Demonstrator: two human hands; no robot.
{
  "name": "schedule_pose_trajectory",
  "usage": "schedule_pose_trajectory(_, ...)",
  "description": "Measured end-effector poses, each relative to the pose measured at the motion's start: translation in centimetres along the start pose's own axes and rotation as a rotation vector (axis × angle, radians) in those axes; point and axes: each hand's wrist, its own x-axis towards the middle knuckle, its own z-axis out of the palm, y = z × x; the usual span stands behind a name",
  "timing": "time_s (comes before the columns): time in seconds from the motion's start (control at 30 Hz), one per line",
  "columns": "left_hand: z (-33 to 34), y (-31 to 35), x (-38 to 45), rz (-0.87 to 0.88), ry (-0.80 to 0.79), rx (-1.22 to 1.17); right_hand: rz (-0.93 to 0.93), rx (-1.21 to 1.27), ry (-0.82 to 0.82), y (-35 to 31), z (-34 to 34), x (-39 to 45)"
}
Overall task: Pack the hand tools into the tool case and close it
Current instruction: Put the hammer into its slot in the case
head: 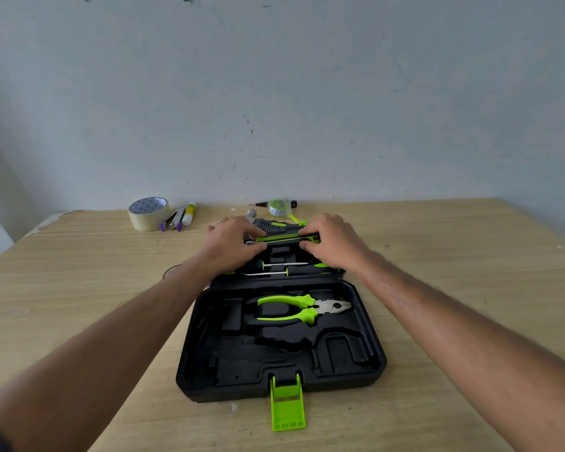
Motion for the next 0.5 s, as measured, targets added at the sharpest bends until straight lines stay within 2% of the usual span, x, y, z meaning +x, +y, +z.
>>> schedule_pose_trajectory(0.27,-0.9,0.9,1.6,-0.188,-0.111,-0.156,0.001,-0.063,0.039,-1.1,-0.1,-0.2)
schedule_pose_trajectory(0.37,-1.4,1.6,2.2,-0.227,-0.119,-0.055,0.013,-0.069,0.022,-1.5,-0.7,-0.1)
schedule_pose_trajectory(0.5,-2.8,3.5,2.6,-0.266,-0.211,0.059,0.053,-0.056,0.02,-1.9,-0.7,0.1)
